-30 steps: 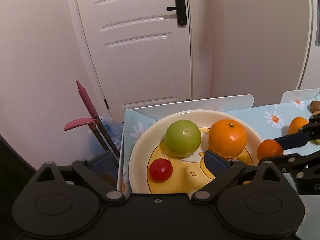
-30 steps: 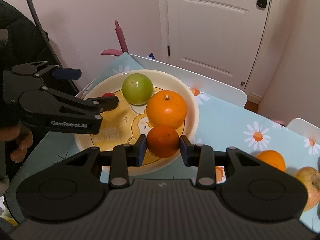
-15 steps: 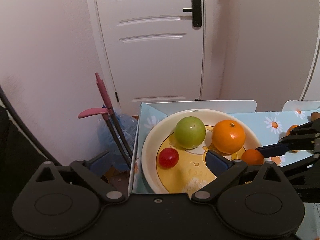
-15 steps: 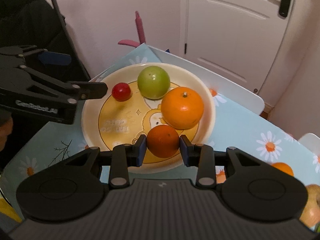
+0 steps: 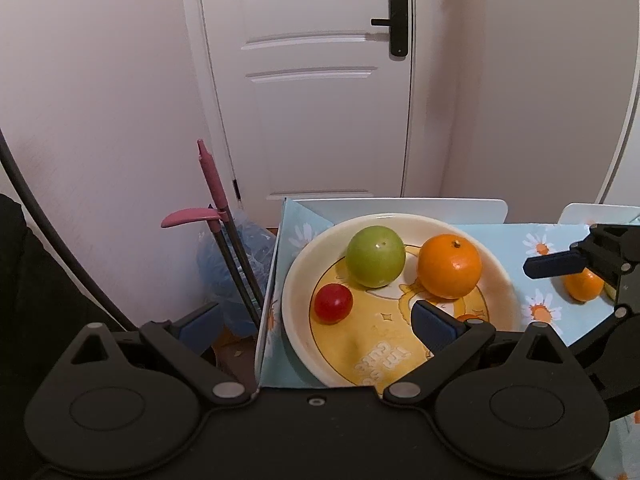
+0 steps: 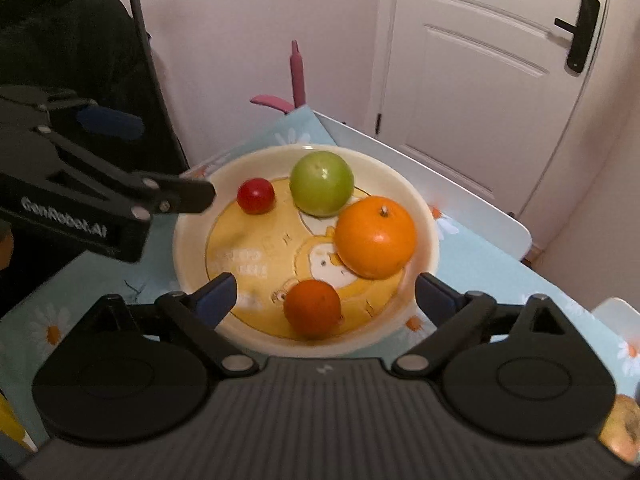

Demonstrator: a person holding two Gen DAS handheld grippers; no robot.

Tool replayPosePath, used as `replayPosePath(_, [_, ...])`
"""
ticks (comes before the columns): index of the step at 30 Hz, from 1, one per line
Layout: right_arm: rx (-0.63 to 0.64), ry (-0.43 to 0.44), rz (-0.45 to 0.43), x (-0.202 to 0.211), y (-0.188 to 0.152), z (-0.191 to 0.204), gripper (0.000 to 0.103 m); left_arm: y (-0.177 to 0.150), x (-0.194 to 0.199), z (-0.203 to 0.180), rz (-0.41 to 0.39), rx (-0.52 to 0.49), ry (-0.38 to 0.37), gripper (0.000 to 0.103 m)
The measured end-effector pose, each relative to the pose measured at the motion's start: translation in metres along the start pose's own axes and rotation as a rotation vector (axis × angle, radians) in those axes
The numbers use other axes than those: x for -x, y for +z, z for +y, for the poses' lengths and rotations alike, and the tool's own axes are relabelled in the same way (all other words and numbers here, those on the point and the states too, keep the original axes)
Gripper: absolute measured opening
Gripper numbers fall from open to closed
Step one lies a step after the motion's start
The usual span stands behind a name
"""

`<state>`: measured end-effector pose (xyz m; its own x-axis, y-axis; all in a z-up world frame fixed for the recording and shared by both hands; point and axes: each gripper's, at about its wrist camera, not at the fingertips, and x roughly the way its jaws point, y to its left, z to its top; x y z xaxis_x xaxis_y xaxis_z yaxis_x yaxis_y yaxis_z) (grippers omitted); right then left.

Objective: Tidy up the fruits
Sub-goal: 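Release the tomato with the left tool while the right tool releases the tangerine in the bowl, then move both tools back over the table toward the apple and kiwi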

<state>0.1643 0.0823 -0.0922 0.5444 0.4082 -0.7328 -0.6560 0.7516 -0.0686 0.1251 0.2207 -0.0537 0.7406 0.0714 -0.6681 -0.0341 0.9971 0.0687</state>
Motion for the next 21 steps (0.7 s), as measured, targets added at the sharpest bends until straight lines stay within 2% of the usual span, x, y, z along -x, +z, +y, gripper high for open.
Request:
replayPosePath(10, [-0.053,-0.042,-0.023,0.033,-0.006,0.000,0.103,0.004,0.020,-0.003,-0.019,0.003,-0.017,0.102])
replayPosePath(21, [-0.188,-0.117,-0.047,0.081,-0.022,-0.011,0.103,0.010,0.041,-0.020,-0.056,-0.053,-0.076,0.102])
